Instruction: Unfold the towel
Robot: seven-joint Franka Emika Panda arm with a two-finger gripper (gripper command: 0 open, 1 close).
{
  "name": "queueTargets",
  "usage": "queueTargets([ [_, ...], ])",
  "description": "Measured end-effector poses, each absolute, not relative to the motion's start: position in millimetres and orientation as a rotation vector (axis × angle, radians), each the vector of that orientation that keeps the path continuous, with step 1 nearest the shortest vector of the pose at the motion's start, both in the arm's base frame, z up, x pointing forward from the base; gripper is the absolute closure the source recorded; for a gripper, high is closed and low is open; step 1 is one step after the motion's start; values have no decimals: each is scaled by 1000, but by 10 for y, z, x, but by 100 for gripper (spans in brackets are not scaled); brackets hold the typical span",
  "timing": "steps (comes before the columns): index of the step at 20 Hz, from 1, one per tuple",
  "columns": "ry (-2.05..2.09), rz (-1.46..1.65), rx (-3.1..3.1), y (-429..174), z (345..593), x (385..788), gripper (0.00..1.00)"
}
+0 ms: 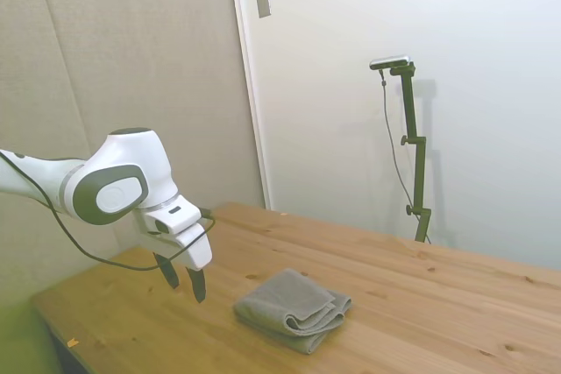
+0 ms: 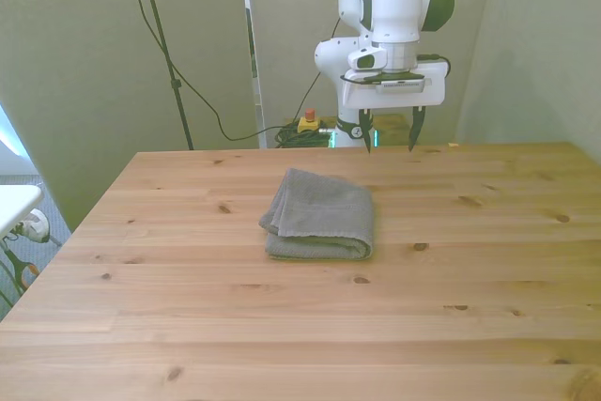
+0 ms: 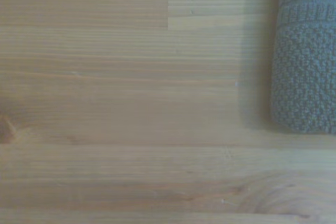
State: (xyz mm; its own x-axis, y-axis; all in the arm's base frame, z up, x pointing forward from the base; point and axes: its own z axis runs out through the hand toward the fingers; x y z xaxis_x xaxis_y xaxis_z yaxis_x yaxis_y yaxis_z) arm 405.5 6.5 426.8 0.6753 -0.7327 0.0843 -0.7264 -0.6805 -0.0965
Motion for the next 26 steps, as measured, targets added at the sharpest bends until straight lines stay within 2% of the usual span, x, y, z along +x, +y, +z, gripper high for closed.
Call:
queueTargets([
  [5,1297,-201,-2760,-144,4392,4105,0],
  [10,1484,-273,-2593,-1110,4848,4108,0],
  [13,1597,-291,-2497,-1817,4953,3990,0],
  [19,1664,-277,-2368,-2786,4657,3862,0],
  [26,1482,-298,-2309,-2893,4205,4073,0],
])
